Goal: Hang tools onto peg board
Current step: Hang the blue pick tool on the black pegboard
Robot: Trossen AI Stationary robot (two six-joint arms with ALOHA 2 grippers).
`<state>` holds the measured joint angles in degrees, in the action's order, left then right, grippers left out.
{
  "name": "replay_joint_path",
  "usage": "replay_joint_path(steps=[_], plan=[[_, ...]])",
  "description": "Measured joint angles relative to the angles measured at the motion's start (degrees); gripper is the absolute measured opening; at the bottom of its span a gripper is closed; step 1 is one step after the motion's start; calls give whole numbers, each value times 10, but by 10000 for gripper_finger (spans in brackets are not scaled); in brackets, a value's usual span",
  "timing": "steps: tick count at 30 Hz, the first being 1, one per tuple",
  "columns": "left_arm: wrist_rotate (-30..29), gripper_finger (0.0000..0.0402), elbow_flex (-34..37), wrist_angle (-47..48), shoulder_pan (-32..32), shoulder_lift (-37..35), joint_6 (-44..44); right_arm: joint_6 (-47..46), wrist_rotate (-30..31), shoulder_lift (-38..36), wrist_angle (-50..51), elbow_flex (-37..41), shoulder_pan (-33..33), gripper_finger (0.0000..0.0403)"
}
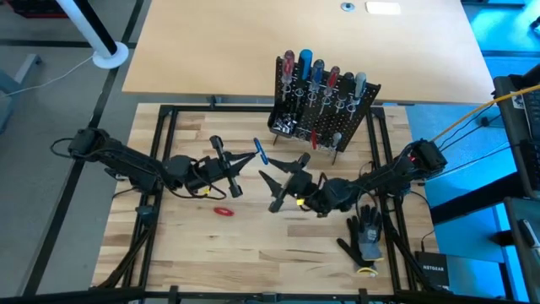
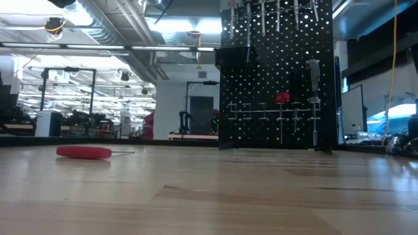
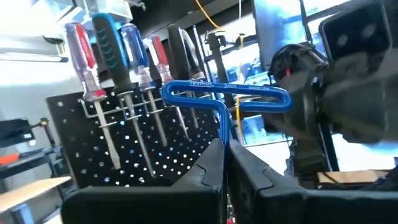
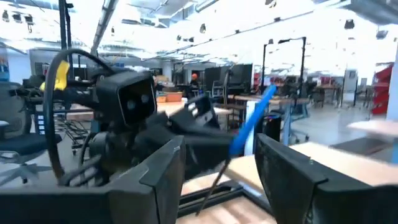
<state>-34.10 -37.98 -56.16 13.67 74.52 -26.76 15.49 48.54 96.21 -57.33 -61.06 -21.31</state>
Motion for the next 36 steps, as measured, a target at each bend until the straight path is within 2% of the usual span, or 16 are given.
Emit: replay_joint_path(steps=[7, 11, 22, 28, 36], plan=[[-3, 0, 0, -3, 5, 0, -4, 26, 7, 3, 0, -28, 5, 193], [-3, 0, 0, -5, 7, 0, -3, 0, -17, 3, 1, -29, 20, 193], [-1, 0, 0, -11, 7, 0, 0, -35, -31, 3, -1, -29, 42, 188], [2, 0, 0, -15, 10, 0, 0, -37, -32, 3, -1, -29, 42, 135], [2, 0, 0, -15, 10, 0, -3, -35, -50, 3, 0, -29, 46, 29]])
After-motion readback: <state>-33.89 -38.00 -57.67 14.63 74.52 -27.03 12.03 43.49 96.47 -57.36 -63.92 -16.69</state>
